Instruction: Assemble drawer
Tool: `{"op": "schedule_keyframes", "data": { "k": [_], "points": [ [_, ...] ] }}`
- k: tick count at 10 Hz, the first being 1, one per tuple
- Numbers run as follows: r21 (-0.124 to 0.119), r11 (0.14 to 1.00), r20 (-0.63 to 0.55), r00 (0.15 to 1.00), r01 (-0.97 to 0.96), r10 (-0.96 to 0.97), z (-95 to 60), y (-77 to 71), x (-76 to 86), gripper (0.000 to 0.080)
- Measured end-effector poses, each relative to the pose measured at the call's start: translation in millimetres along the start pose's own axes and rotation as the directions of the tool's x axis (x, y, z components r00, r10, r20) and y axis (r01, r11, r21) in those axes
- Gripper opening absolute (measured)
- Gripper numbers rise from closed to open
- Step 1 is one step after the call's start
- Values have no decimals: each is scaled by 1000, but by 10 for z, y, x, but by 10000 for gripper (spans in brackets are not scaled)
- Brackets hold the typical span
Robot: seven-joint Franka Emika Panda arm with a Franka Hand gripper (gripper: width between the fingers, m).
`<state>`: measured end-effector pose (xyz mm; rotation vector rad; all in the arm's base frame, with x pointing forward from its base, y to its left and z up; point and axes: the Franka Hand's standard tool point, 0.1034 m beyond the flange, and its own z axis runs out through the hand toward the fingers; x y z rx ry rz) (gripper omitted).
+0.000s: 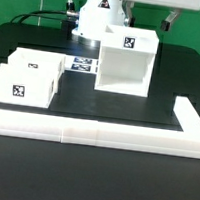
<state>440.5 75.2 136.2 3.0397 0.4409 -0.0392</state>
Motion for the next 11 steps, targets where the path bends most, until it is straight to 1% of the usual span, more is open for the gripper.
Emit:
{"op": "schedule_keyframes", "data": {
  "k": [1, 2, 3, 6, 7, 8, 10, 11],
  "points": [
    [7, 1000, 16, 999, -29, 28, 7, -27, -33, 650],
    [22, 993, 28, 993, -112, 111, 4, -60, -50, 650],
    [26, 990, 22, 991, -136, 135, 3, -80, -44, 650],
    [28, 990, 24, 990, -140, 139, 14, -71, -46, 650],
    [54, 980, 26, 981, -194, 193, 41, -67, -66, 650],
    [84, 961, 18, 965, -263, 262, 85, -106, -107, 650],
    [118, 920, 21, 927, -373, 373, 187, -233, -173, 650],
    [122, 911, 29, 919, -394, 393, 206, -259, -185, 650]
  ]
}}
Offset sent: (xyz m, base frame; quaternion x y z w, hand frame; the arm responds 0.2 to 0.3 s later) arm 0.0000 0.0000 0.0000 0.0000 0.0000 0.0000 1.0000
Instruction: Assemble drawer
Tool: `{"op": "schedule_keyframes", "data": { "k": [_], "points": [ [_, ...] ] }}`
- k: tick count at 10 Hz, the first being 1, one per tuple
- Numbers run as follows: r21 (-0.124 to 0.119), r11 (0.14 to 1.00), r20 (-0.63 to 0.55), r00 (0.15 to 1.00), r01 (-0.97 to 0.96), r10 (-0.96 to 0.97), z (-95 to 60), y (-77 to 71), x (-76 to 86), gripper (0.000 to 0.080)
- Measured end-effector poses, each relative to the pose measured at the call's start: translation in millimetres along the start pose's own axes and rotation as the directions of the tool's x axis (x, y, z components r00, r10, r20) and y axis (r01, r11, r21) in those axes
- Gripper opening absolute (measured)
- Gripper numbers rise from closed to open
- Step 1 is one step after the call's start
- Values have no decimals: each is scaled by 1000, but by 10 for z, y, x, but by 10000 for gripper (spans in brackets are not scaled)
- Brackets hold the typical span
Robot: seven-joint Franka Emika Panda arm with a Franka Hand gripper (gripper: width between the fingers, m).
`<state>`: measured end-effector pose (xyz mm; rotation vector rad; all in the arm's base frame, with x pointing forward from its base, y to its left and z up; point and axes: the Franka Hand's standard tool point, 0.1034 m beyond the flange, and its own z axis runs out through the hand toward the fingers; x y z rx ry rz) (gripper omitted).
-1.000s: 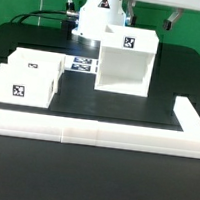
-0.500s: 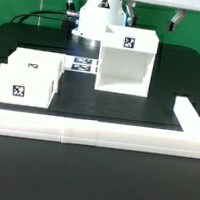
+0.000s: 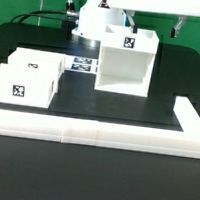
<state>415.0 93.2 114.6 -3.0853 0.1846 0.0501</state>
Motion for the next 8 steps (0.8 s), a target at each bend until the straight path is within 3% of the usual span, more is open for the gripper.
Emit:
{"op": "schedule_keyframes", "data": {
  "k": [2, 4, 6, 7, 8],
  "points": [
    [-3, 1000, 7, 1000, -10, 10, 78, -8, -47, 650],
    [-21, 1000, 16, 1000, 10, -10, 152, -16, -101, 650],
    [-21, 1000, 16, 1000, 9, -9, 151, -14, -99, 412],
    [-21, 1000, 16, 1000, 10, -9, 151, -14, -99, 412],
    [-21, 1000, 16, 1000, 10, -9, 151, -14, -99, 210]
  ]
}}
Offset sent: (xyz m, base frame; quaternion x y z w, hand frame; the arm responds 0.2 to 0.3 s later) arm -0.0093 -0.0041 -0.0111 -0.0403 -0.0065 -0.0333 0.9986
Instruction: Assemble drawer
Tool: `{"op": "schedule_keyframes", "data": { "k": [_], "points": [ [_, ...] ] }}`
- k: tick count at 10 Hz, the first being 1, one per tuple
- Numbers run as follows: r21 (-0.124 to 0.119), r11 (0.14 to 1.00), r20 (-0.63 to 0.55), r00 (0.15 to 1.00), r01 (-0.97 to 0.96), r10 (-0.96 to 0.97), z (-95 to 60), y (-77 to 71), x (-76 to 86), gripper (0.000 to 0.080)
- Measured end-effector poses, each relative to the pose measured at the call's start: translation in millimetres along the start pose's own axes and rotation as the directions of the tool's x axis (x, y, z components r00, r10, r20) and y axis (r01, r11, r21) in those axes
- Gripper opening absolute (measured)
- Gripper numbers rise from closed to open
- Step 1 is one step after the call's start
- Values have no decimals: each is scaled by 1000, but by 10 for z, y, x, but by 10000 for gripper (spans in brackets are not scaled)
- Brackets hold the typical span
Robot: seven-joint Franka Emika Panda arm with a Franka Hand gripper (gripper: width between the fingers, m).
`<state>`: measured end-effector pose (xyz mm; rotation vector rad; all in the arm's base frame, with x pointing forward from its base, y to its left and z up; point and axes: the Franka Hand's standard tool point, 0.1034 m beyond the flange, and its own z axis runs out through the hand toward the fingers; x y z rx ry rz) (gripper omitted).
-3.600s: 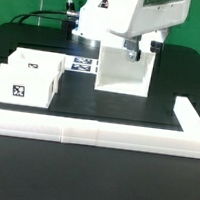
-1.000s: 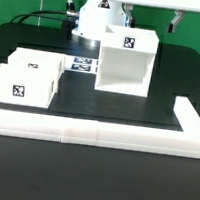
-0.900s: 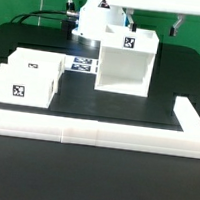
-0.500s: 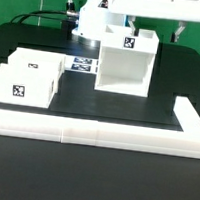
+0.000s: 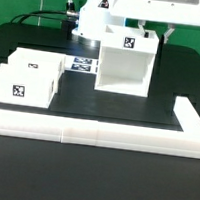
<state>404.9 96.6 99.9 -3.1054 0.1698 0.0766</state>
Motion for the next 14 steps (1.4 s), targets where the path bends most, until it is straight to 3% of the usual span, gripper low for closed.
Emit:
{"op": "schedule_keyframes", "data": {
  "k": [1, 3, 8, 14],
  "points": [
    [0, 1000, 0, 1000, 0, 0, 0, 0, 0, 83],
    [0, 1000, 0, 1000, 1, -1, 0, 0, 1, 36],
    [1, 1000, -1, 1000, 9, -9, 2, 4, 28, 36],
    [32, 995, -63, 993, 98, -96, -65, 47, 1123, 38]
  ]
}}
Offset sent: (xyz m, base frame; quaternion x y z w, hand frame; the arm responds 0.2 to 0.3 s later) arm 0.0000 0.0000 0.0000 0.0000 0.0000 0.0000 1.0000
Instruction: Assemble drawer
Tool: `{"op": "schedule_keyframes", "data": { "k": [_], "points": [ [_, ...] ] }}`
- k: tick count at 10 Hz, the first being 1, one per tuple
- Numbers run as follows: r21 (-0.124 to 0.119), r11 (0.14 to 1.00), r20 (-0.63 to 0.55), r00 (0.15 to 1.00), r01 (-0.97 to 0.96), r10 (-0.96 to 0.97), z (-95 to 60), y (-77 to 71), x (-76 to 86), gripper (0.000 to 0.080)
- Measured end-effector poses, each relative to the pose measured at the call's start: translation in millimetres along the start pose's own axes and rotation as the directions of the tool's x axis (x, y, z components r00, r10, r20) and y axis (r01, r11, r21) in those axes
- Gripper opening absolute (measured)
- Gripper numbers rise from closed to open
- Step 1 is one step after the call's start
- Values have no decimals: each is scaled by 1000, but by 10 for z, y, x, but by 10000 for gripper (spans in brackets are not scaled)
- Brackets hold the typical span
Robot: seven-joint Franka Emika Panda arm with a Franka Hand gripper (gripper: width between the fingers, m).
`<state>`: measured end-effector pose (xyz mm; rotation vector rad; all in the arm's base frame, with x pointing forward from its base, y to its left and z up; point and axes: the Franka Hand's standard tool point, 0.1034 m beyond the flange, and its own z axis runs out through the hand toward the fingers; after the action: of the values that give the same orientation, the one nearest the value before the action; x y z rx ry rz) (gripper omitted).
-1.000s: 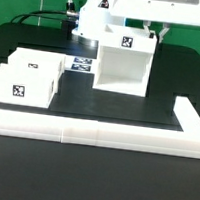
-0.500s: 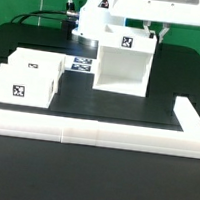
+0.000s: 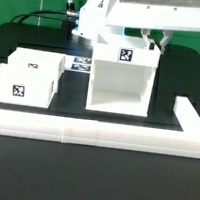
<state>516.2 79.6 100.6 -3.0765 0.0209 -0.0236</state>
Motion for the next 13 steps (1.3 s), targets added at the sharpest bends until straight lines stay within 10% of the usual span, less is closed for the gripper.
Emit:
{"op": "schedule_keyframes", "data": {
  "k": [4, 13],
  "points": [
    [16, 1000, -85, 996, 9, -8, -1, -29, 623, 38],
    [73, 899, -90, 895, -431, 436, 12, -203, 700, 42]
  ]
}}
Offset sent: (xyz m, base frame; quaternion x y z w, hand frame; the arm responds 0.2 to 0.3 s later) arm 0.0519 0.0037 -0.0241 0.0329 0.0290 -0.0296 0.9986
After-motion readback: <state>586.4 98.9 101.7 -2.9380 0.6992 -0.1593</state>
